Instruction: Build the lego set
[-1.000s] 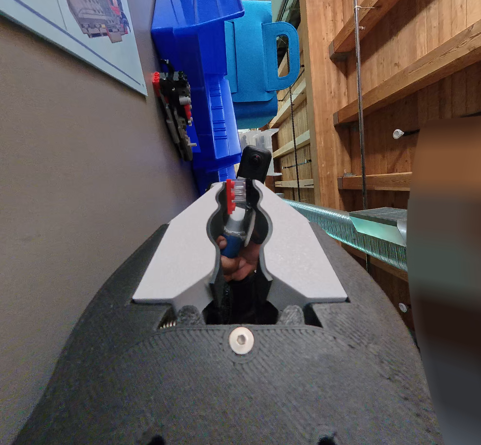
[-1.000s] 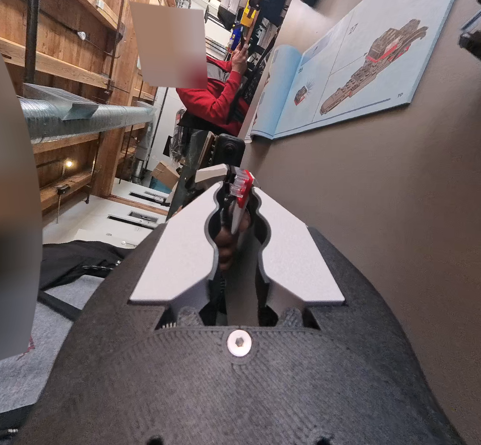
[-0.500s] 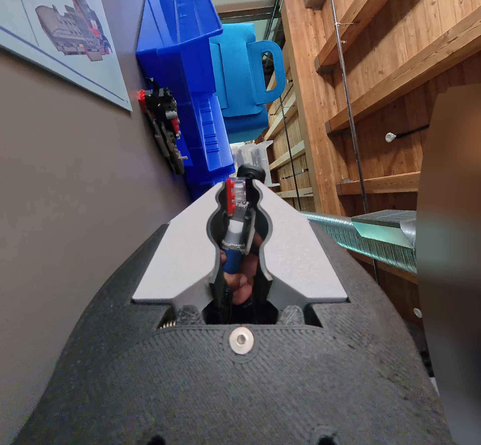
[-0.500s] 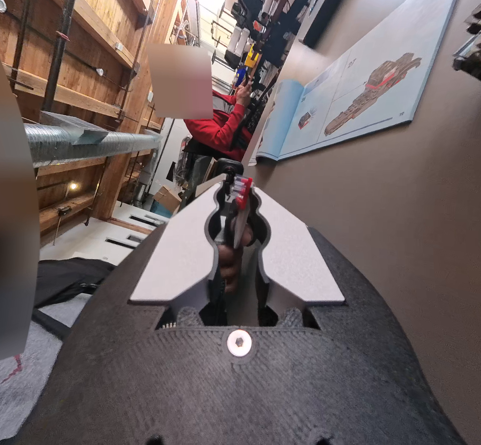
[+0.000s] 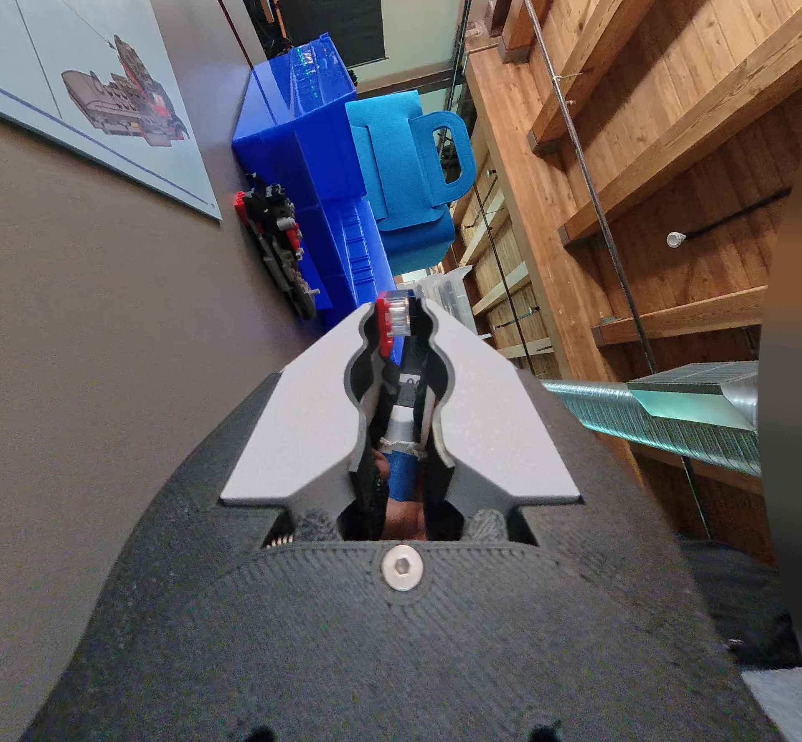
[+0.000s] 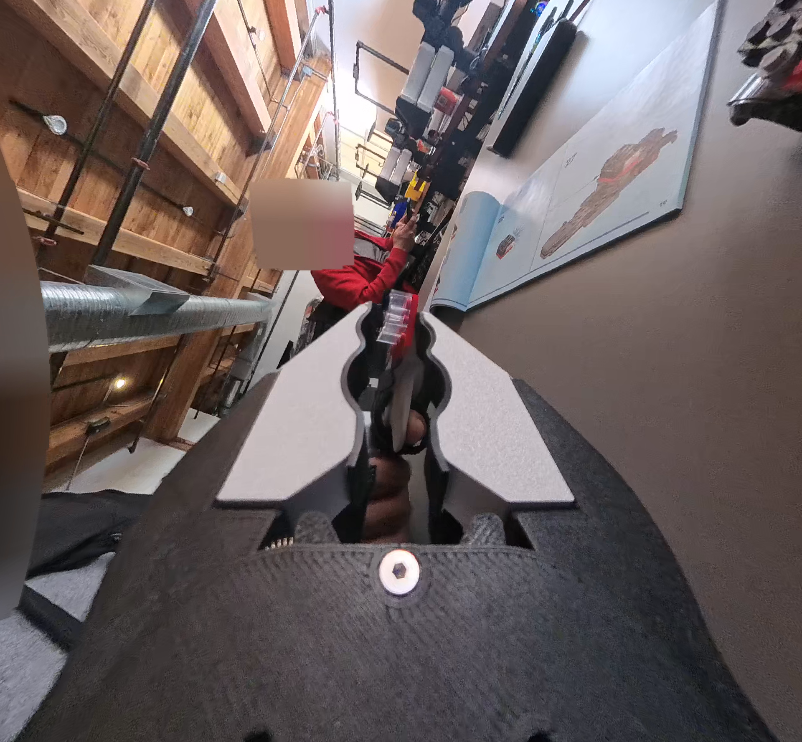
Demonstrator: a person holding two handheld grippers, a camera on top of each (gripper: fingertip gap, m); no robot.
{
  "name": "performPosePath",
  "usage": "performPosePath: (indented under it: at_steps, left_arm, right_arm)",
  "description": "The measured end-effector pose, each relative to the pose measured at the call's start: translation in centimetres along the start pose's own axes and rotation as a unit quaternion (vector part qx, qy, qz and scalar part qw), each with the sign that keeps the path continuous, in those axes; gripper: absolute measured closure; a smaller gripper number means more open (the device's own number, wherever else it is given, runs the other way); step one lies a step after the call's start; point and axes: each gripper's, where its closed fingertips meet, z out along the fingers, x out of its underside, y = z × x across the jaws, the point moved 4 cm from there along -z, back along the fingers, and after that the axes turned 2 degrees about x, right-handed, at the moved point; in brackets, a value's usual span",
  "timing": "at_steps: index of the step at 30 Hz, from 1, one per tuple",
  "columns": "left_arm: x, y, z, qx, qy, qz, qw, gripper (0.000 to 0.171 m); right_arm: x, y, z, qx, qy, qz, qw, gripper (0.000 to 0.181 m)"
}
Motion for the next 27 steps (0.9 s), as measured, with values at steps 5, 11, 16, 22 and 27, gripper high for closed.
performPosePath:
  at_steps: [5,11,16,22,27]
  left_arm:
    - [0.3,-0.2,0.0,-0.006,-0.015,0.011,1.000,0.154]
    - [0.5,-0.1,0.0,-0.005,-0.032,-0.009,0.999,0.154]
    - [0.5,0.5,-0.2,-0.006,-0.047,-0.054,0.997,0.154]
    - [0.6,1.2,-0.3,-0.005,-0.060,-0.083,0.995,0.154]
    - [0.5,1.3,-0.4,-0.005,-0.063,-0.096,0.993,0.154]
  right_arm:
    - [0.1,0.2,0.0,0.013,-0.035,-0.011,0.999,0.163]
    - [0.4,0.3,0.0,0.041,-0.064,-0.038,0.996,0.163]
    - [0.6,0.1,0.2,0.088,-0.062,-0.074,0.991,0.162]
    - [0.9,-0.4,0.4,0.122,-0.057,-0.085,0.987,0.162]
    - [0.9,-0.5,0.6,0.120,-0.061,-0.068,0.989,0.161]
